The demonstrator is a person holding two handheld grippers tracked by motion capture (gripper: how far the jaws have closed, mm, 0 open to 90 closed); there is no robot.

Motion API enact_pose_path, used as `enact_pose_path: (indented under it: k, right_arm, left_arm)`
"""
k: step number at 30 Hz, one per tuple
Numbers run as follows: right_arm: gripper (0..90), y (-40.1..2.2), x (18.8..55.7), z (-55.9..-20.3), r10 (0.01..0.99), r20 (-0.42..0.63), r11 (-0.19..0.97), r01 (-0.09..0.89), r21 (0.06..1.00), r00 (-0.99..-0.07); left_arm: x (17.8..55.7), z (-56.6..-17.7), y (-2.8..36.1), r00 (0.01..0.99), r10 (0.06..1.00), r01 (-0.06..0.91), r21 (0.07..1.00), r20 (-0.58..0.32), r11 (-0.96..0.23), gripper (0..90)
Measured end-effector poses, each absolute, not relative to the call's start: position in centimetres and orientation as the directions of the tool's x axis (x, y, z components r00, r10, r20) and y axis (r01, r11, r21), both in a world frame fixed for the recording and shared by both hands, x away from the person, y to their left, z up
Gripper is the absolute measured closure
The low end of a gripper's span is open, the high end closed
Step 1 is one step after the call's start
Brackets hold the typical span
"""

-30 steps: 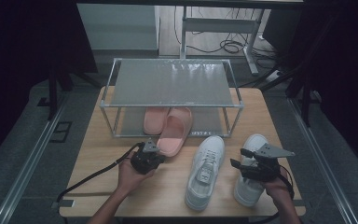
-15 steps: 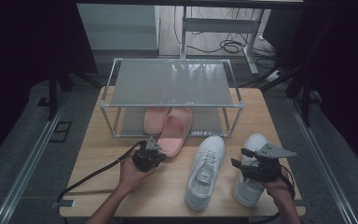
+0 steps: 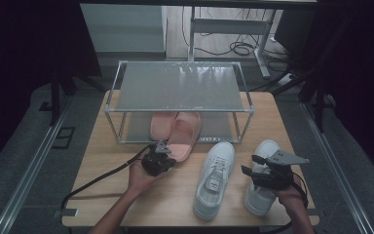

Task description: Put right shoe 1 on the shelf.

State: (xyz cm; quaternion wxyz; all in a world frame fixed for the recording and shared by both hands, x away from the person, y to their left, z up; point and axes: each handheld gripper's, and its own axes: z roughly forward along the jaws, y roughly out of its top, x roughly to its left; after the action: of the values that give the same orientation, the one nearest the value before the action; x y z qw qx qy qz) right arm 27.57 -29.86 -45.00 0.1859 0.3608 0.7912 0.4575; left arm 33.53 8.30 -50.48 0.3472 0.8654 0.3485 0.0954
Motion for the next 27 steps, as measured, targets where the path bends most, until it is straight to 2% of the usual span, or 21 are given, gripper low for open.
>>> enact_pose_path:
  k: [14,27]
  right_arm:
    - [39.7,-30.0,27.6,-45.0,0.744,0.037,0.316,0.399,0.861,-0.667]
    - [39.7,-29.8,27.7,-45.2,0.741,0.038,0.32,0.402,0.858,-0.671]
  left_arm:
    - [36.1,-50.4,5.5,0.74,0.671,0.537,0.647,-0.052,-0.542,90.0]
    - [38.2,-50.6,5.8,0.704,0.707,0.565,0.651,-0.06,-0.507,90.0]
